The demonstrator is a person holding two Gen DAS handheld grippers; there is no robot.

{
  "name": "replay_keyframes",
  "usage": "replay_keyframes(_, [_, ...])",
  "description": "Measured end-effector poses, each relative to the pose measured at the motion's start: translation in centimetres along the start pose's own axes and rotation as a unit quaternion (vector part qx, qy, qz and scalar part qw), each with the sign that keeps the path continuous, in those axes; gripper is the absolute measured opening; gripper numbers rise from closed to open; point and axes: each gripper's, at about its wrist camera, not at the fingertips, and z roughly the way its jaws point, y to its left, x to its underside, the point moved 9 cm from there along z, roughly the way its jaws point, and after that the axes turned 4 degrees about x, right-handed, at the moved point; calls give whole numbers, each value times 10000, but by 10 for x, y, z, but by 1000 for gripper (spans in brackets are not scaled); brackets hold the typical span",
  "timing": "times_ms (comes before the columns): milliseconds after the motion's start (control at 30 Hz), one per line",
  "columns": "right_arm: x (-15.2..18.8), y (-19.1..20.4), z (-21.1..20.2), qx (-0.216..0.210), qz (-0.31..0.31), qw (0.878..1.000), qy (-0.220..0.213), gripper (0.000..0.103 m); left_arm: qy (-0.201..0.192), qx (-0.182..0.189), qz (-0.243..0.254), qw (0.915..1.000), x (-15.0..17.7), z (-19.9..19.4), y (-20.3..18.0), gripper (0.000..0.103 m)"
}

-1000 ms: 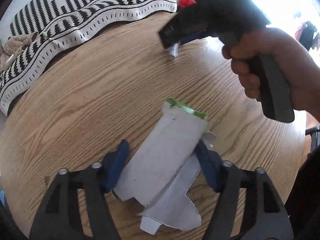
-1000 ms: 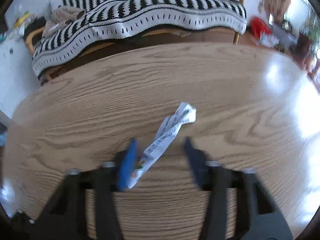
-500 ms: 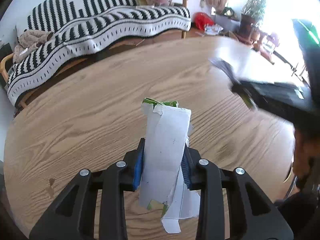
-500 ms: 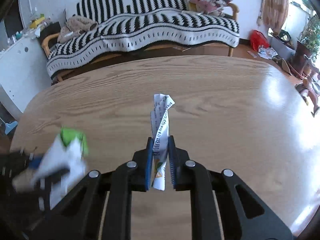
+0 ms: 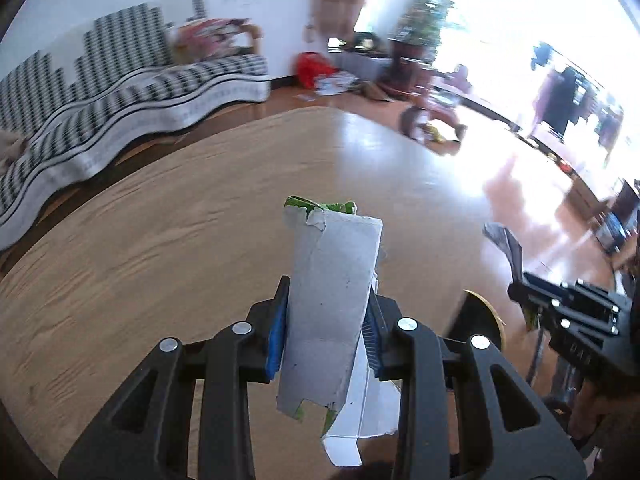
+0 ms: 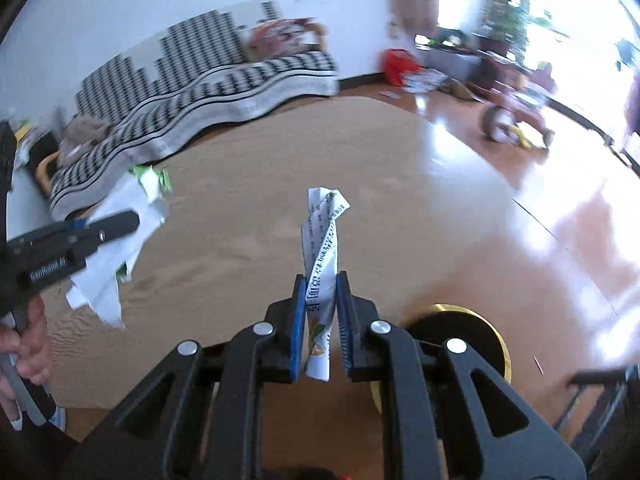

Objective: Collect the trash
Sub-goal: 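Carry the carton and paper strip over the black bin and open both tools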

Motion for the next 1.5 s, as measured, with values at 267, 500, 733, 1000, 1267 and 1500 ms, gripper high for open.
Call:
replay_keyframes(267, [59, -123, -17, 609, 815, 9945, 244, 15, 307, 731, 457, 9958, 15, 52, -110, 32])
replay_keyframes(500, [85, -163, -17, 681, 1132, 9905, 383, 15, 738, 1161, 649, 9884, 44, 94, -171, 32])
replay_keyframes(733, [92, -173, -4, 676, 1232, 9889, 476, 15, 966, 1501, 303, 9835, 53, 122, -185, 35])
replay_keyframes(1000, [92, -179, 7, 685, 1307, 9876, 545, 15, 1128, 1593, 287, 9804, 65, 142, -200, 38])
replay_keyframes(1267, [97, -181, 15, 679, 1355, 9866, 601, 15, 1116, 1567, 292, 9809, 64, 148, -208, 67])
replay_keyframes(1500, [97, -176, 23, 606, 1310, 9873, 667, 15, 1026, 1473, 53, 9837, 62, 146, -200, 75])
